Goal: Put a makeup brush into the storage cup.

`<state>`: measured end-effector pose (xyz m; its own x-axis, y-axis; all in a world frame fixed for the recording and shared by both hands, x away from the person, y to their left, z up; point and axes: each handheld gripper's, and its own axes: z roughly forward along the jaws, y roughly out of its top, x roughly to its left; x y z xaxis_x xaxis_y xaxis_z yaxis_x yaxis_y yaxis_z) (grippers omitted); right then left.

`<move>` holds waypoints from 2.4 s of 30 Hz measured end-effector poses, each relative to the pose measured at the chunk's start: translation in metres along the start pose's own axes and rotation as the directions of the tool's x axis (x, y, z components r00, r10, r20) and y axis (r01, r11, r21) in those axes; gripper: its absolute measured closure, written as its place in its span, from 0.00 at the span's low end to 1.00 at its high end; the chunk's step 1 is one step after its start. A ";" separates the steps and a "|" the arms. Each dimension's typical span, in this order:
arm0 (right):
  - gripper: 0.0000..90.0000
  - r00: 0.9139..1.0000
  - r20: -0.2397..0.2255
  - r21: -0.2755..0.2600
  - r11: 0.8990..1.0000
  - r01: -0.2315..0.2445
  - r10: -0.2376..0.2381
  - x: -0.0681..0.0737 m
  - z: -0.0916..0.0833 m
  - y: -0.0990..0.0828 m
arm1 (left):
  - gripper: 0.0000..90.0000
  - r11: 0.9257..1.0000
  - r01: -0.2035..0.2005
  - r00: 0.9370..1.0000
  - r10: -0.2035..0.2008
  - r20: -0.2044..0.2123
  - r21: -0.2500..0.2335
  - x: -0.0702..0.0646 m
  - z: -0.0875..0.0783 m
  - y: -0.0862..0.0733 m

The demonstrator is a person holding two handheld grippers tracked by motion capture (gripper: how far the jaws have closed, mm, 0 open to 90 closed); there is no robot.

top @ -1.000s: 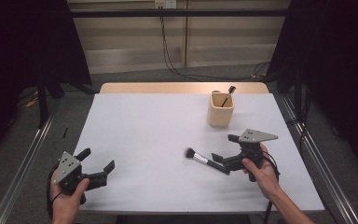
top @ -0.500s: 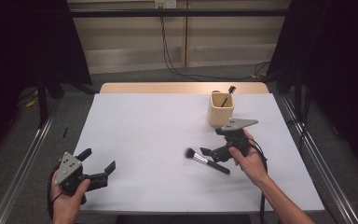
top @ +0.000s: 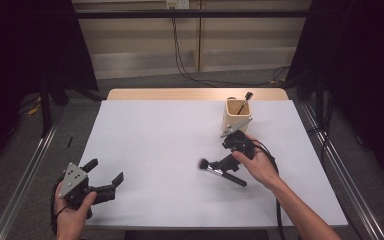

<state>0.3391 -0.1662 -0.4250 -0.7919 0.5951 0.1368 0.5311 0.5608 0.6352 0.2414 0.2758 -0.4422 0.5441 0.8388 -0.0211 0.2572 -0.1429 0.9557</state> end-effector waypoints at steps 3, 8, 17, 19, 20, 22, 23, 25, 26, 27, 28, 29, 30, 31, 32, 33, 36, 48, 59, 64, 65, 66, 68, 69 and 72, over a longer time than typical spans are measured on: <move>0.05 1.000 -0.019 0.082 0.997 -0.004 0.005 0.000 0.007 0.003 | 0.03 1.000 0.002 1.000 -0.002 0.000 0.000 0.000 0.000 0.000; 0.06 0.999 -0.039 0.166 0.985 0.042 -0.036 0.001 0.016 0.009 | 0.03 1.000 0.002 1.000 -0.002 0.000 -0.001 0.000 0.000 0.000; 0.05 0.994 -0.079 0.267 0.959 0.094 -0.075 0.004 0.023 0.021 | 0.03 1.000 0.000 1.000 0.000 0.001 0.001 0.000 0.000 0.000; 0.08 0.993 -0.079 0.289 0.952 0.103 -0.083 0.003 0.025 0.023 | 0.03 1.000 -0.001 1.000 0.001 0.001 0.002 0.000 0.000 0.000; 0.08 0.993 -0.078 0.302 0.948 0.104 -0.084 0.002 0.025 0.023 | 0.03 1.000 0.001 1.000 -0.001 0.003 0.002 0.000 0.000 0.000; 0.13 0.994 -0.082 0.327 0.940 0.098 -0.075 0.001 0.026 0.023 | 0.03 1.000 0.001 1.000 -0.001 0.004 0.003 0.000 0.000 0.000; 0.14 0.994 -0.081 0.335 0.937 0.101 -0.078 0.001 0.027 0.023 | 0.03 1.000 0.001 1.000 -0.001 0.004 0.003 0.000 0.000 0.000; 0.21 0.993 -0.085 0.351 0.930 0.110 -0.086 -0.001 0.028 0.023 | 0.03 1.000 0.002 1.000 -0.002 0.003 0.003 0.000 0.000 0.000; 0.22 0.993 -0.089 0.358 0.928 0.107 -0.080 -0.001 0.030 0.022 | 0.03 1.000 0.003 1.000 -0.003 0.001 0.001 0.001 0.000 0.000; 0.25 0.993 -0.090 0.373 0.922 0.105 -0.076 -0.001 0.031 0.022 | 0.03 1.000 -0.001 1.000 0.001 0.001 0.002 0.001 0.000 0.000; 0.30 0.992 -0.096 0.388 0.914 0.115 -0.084 -0.001 0.033 0.022 | 0.03 1.000 -0.002 1.000 0.002 0.000 0.002 0.001 0.000 0.000; 0.32 0.991 -0.105 0.400 0.909 0.117 -0.081 -0.001 0.033 0.022 | 0.03 1.000 -0.001 1.000 0.001 0.000 0.002 0.001 0.000 0.000; 0.34 0.991 -0.106 0.406 0.906 0.122 -0.086 -0.001 0.035 0.021 | 0.03 1.000 -0.003 1.000 0.003 0.002 0.002 0.001 0.000 0.000; 0.35 0.990 -0.099 0.407 0.904 0.130 -0.097 -0.001 0.036 0.021 | 0.03 1.000 -0.005 1.000 0.005 0.003 0.003 0.001 0.000 0.000; 0.35 0.990 -0.095 0.412 0.902 0.131 -0.101 -0.001 0.037 0.021 | 0.03 1.000 -0.001 1.000 0.001 0.004 0.000 0.001 0.000 0.000; 0.36 0.989 -0.101 0.412 0.901 0.138 -0.106 -0.001 0.038 0.021 | 0.03 1.000 -0.001 1.000 0.001 0.004 0.004 0.000 0.000 0.000; 0.43 0.990 -0.106 0.430 0.893 0.132 -0.096 0.003 0.041 0.023 | 0.03 1.000 -0.002 1.000 0.002 0.003 0.005 0.001 0.001 0.000; 0.58 0.985 -0.079 0.473 0.864 0.170 -0.150 0.009 0.052 0.019 | 0.03 1.000 -0.004 1.000 0.004 0.001 0.004 0.002 0.000 0.000; 0.75 0.984 -0.027 0.486 0.858 0.166 -0.176 0.012 0.052 0.019 | 0.03 1.000 -0.008 1.000 0.008 0.000 0.010 0.001 0.000 -0.001; 0.79 0.986 -0.024 0.492 0.857 0.154 -0.164 0.012 0.052 0.020 | 0.03 1.000 -0.010 1.000 0.010 0.001 0.013 0.002 0.001 -0.001; 0.79 0.987 -0.024 0.493 0.857 0.150 -0.159 0.012 0.052 0.020 | 0.03 1.000 -0.012 1.000 0.011 0.003 0.014 0.002 0.000 -0.001; 0.79 0.986 -0.025 0.494 0.855 0.154 -0.163 0.012 0.052 0.021 | 0.03 1.000 -0.012 1.000 0.012 0.002 0.013 0.002 0.000 -0.001; 0.79 0.986 -0.019 0.497 0.855 0.151 -0.163 0.012 0.052 0.021 | 0.03 1.000 -0.010 1.000 0.010 0.002 0.013 0.002 0.001 -0.001; 0.79 0.987 -0.017 0.498 0.855 0.147 -0.160 0.012 0.052 0.021 | 0.03 1.000 -0.010 1.000 0.010 0.001 0.013 0.002 0.001 -0.001; 0.80 0.989 -0.023 0.497 0.856 0.140 -0.148 0.011 0.052 0.021 | 0.03 1.000 -0.007 1.000 0.007 -0.003 0.011 0.001 0.000 -0.001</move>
<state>0.3572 -0.1180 -0.4493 -0.8686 0.4921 0.0583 0.4938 0.8496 0.1853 0.2422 0.2770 -0.4436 0.5439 0.8391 -0.0134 0.2617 -0.1545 0.9527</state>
